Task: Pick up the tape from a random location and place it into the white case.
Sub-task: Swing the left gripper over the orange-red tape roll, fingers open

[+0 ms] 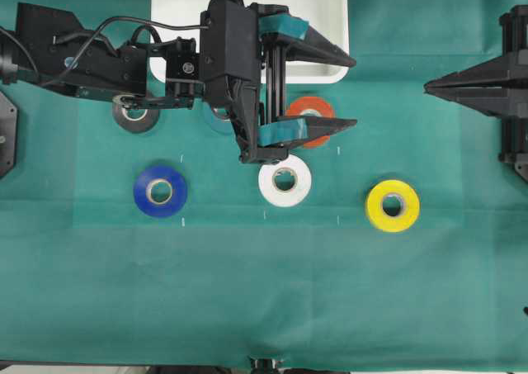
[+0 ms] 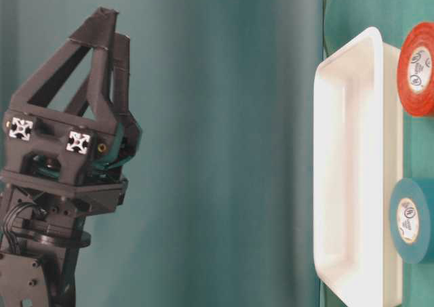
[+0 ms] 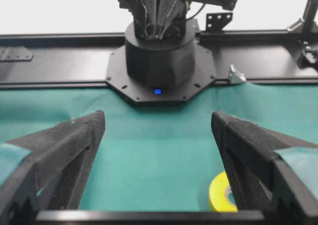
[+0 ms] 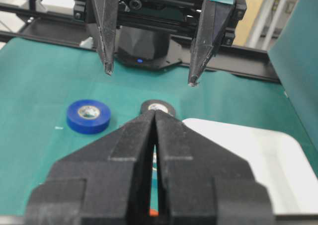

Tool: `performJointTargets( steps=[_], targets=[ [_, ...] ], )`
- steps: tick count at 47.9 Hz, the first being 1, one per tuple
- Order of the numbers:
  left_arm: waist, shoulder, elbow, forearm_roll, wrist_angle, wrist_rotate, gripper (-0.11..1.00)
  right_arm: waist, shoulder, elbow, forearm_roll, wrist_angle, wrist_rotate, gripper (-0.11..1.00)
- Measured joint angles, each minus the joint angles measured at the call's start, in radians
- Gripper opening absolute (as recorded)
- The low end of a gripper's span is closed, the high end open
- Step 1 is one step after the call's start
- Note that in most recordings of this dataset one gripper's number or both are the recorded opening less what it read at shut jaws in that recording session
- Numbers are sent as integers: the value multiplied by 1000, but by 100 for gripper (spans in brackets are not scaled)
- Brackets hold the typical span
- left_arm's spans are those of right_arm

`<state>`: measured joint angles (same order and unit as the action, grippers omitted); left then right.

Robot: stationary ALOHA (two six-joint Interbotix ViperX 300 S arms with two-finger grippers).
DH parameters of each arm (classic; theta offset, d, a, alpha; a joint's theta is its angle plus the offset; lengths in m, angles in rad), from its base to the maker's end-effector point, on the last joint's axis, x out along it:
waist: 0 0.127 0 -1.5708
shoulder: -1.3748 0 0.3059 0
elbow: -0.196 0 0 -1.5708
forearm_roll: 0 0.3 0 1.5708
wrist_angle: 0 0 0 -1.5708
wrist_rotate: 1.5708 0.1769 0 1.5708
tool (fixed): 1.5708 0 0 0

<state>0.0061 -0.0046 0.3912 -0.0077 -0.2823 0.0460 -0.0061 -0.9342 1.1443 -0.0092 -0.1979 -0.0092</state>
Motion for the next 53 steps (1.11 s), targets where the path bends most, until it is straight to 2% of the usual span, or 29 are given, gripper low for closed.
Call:
performJointTargets(
  steps=[10, 17, 26, 34, 43, 53],
  targets=[
    [8, 0, -3, 0, 44, -2, 100, 0, 0, 0, 0, 0, 0, 0],
    [12, 8, -29, 0, 138, -6, 100, 0, -2, 0, 0, 2, 0, 0],
    [15, 46, -124, -2, 382, -15, 100, 0, -2, 0, 0, 12, 0, 0],
    [15, 104, -238, -2, 618, -52, 100, 0, -2, 0, 0, 21, 3, 0],
    [15, 170, -368, -2, 853, -58, 100, 0, 0, 0, 0, 28, 3, 0],
    [15, 221, -482, -2, 1022, -60, 100, 0, 0, 0, 0, 28, 5, 0]
  ],
)
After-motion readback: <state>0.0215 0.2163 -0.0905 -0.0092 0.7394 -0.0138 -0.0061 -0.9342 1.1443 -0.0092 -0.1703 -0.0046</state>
